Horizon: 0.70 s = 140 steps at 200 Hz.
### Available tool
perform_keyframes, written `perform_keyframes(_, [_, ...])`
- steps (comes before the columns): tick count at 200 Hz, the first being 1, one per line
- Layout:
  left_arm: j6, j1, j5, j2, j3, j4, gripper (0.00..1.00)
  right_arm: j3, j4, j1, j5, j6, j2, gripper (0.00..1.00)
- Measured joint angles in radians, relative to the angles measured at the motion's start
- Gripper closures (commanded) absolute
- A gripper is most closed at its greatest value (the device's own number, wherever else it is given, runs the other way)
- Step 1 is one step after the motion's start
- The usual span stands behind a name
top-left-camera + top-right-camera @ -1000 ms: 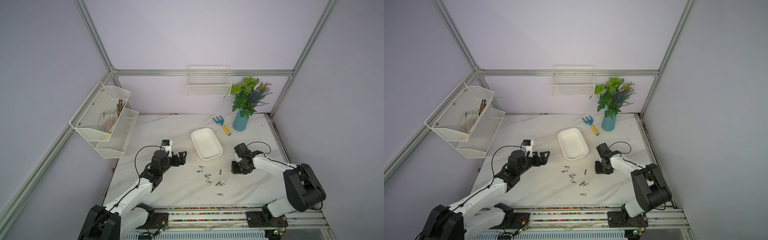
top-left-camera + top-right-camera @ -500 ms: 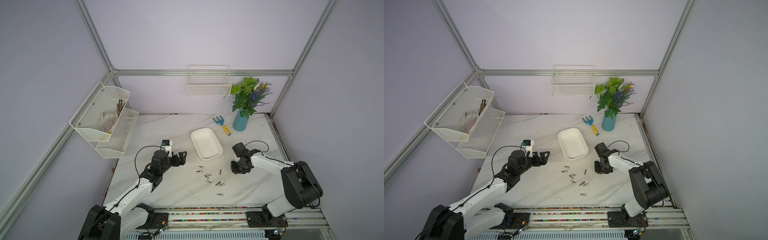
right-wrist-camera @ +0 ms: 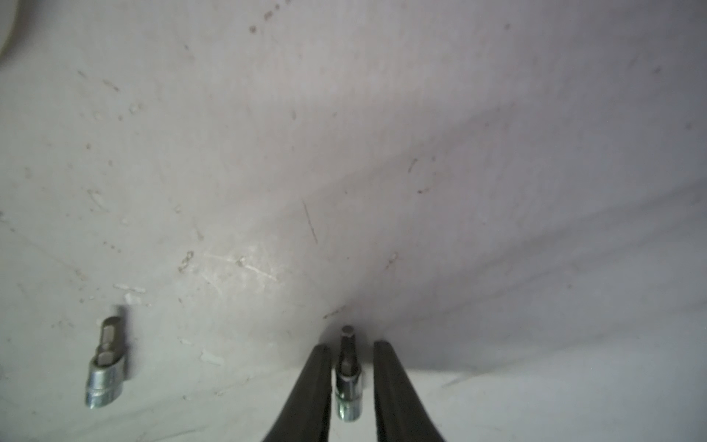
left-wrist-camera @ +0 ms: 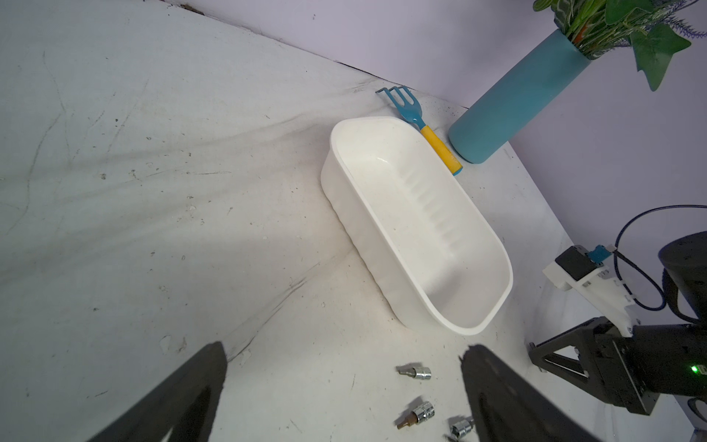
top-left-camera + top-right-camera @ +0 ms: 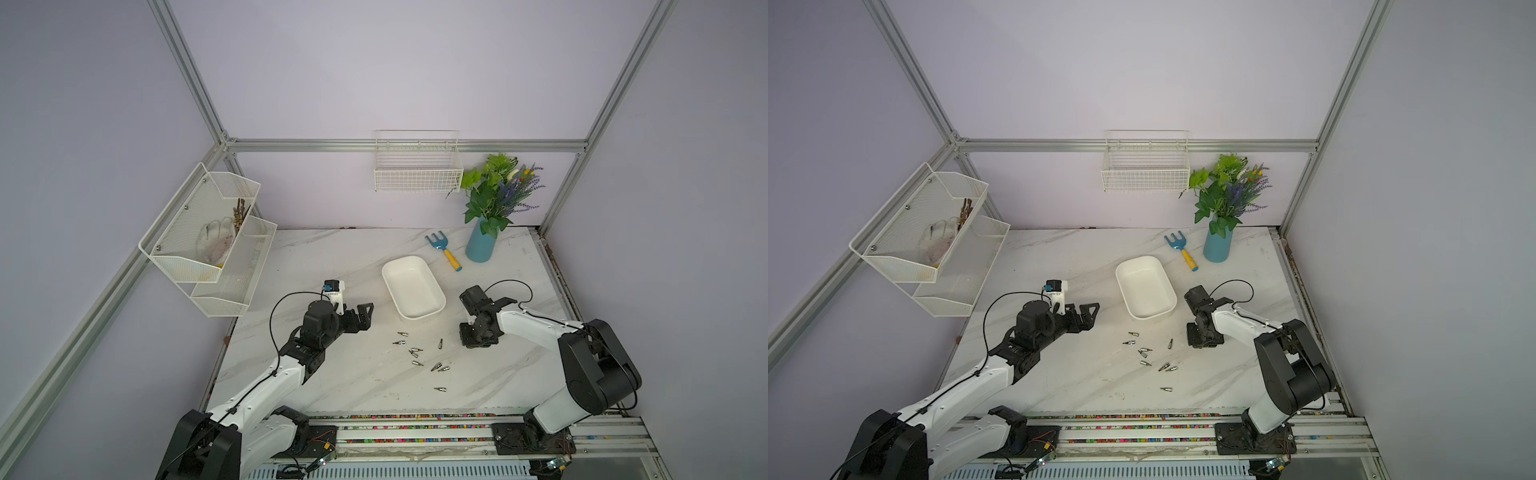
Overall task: Put the bit on the desktop into the storage box
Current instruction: Pick up the screwdriver bit from the center of the board.
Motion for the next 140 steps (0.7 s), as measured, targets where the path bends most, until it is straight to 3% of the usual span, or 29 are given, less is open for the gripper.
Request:
perform_keyframes(46, [0.000,0.000,-0.004,0.000,0.000,0.000,0.00,0.003,-0.007,0.003,0.010,0.006,0.003,0.85])
perform_keyframes(140, [0.000,0.000,-0.014,0.000,0.000,0.000,0.00,0.008,-0.034,0.006,0.006,0.021,-0.014,0.89])
